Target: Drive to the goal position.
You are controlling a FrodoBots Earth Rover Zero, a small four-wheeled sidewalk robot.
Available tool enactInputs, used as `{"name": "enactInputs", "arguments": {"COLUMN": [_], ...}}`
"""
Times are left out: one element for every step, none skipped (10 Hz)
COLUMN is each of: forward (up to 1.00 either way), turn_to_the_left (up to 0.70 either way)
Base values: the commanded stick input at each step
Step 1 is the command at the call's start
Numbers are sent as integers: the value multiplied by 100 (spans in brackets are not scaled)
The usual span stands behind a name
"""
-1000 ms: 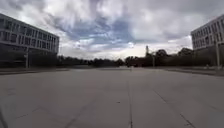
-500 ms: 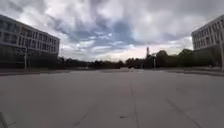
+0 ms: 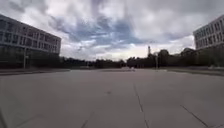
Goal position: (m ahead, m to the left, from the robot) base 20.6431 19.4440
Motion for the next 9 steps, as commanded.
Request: {"name": "enactInputs", "arguments": {"forward": [100,100,100,100,100,100,100,100,100], "turn_to_the_left": [-37,-11,0,0,1,2,2,4,0]}}
